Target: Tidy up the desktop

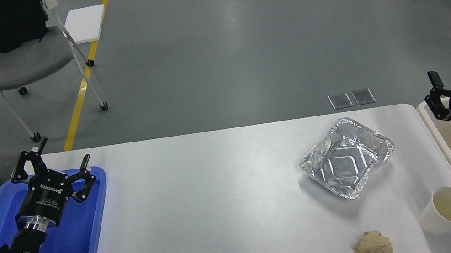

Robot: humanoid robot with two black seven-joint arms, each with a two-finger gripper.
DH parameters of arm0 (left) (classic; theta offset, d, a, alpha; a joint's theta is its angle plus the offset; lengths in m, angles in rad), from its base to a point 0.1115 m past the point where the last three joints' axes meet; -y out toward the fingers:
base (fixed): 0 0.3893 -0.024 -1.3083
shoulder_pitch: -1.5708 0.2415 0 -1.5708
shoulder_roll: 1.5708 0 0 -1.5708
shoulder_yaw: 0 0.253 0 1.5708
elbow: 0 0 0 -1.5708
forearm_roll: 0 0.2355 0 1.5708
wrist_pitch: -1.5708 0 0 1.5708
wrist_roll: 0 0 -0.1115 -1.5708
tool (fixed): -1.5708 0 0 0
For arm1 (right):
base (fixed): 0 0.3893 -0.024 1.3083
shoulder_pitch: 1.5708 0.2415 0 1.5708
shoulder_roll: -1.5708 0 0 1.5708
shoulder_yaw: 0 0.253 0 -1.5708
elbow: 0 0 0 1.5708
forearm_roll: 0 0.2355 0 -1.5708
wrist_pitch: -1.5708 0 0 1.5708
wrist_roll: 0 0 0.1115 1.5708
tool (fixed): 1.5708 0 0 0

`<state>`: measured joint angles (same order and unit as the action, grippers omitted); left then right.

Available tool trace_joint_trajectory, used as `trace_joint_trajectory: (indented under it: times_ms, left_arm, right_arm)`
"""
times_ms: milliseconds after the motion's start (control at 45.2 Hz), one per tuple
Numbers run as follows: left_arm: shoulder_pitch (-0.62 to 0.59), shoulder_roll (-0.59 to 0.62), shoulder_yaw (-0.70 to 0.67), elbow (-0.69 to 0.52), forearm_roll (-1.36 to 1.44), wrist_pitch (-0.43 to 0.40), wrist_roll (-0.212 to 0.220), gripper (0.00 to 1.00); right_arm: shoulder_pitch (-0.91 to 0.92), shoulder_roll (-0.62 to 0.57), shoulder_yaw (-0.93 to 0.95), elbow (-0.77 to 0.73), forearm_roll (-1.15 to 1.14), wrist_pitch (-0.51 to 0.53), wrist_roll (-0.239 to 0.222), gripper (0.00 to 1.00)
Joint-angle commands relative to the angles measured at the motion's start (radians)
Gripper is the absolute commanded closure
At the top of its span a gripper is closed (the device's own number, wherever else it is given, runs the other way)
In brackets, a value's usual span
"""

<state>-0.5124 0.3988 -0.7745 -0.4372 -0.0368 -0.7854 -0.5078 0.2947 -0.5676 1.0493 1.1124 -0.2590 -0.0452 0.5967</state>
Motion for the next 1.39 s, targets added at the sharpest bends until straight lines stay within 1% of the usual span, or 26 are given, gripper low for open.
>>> trace_joint_trajectory:
  times_ms: [0,642,819,996,1151,1372]
  left_arm:
    - [0.000,0.000,0.004,0.000,0.003,0.000,0.000,0.01]
    - [0.000,0.000,0.001,0.000,0.003,0.000,0.000,0.01]
    - [0.000,0.000,0.001,0.000,0.003,0.000,0.000,0.01]
    - [0.000,0.000,0.001,0.000,0.003,0.000,0.002,0.01]
    - [-0.002,0.000,0.001,0.000,0.003,0.000,0.000,0.01]
    - [0.000,0.000,0.001,0.000,0.003,0.000,0.000,0.01]
  right_arm:
    - [-0.003,0.003,0.000,0.000,0.000,-0.002,0.000,0.00]
    - [-0.002,-0.006,0.000,0.000,0.000,-0.004,0.000,0.00]
    - [-0.002,-0.054,0.002,0.000,0.001,-0.002,0.000,0.00]
    - [0.000,-0.074,0.003,-0.002,0.001,0.001,0.000,0.00]
    - [-0.002,-0.132,-0.005,0.004,0.015,0.002,0.000,0.00]
    - [-0.002,-0.300,-0.051,0.014,0.021,0.008,0.000,0.00]
